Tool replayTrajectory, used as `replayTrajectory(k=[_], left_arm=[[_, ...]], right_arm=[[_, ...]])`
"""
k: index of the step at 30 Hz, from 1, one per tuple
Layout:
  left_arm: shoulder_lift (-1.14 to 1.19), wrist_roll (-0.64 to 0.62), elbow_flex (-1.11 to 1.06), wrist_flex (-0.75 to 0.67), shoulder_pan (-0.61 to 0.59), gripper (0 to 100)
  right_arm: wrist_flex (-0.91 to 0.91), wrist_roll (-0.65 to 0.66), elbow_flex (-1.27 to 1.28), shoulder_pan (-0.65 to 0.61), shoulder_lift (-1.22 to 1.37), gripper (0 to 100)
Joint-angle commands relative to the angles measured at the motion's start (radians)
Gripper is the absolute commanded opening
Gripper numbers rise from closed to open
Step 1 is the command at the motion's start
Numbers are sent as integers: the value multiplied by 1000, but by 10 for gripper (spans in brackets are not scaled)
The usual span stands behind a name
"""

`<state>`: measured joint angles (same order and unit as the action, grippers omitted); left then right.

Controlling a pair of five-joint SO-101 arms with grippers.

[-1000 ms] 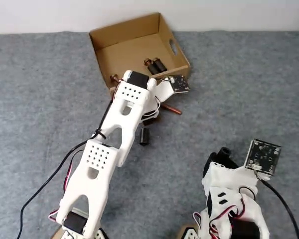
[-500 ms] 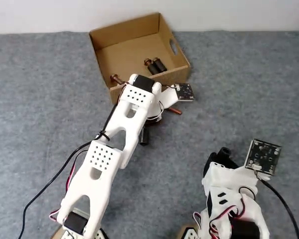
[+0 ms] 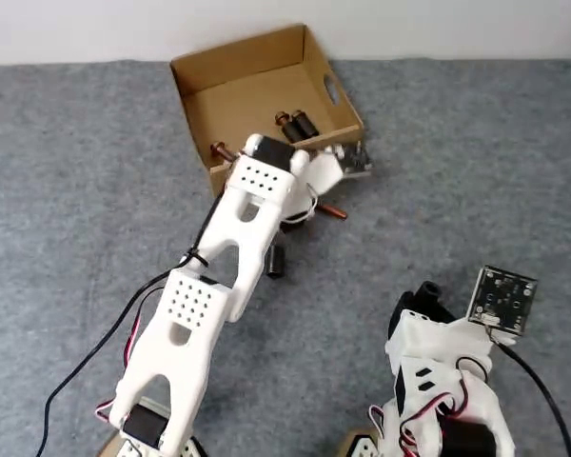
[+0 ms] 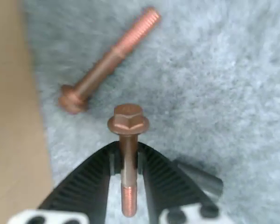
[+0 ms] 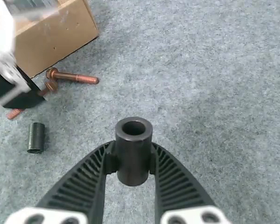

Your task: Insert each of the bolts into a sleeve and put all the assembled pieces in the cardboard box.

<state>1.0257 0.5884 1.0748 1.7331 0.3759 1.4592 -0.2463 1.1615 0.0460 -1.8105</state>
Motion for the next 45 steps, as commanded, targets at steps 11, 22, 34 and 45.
replayTrajectory(k=[11, 22, 34, 45], left_arm=[[-743, -331, -707, 21, 11, 5], [-1200, -470, -1038, -35, 2, 4], [-1729, -641, -1609, -410, 9, 4], [-2252, -881, -1905, -597, 8, 4]], right_arm=[[-1, 9, -5, 4, -4, 8], [-1, 11, -9, -168, -4, 8], [-2, 11, -12, -255, -4, 8], [-140, 83, 9, -495, 4, 8]])
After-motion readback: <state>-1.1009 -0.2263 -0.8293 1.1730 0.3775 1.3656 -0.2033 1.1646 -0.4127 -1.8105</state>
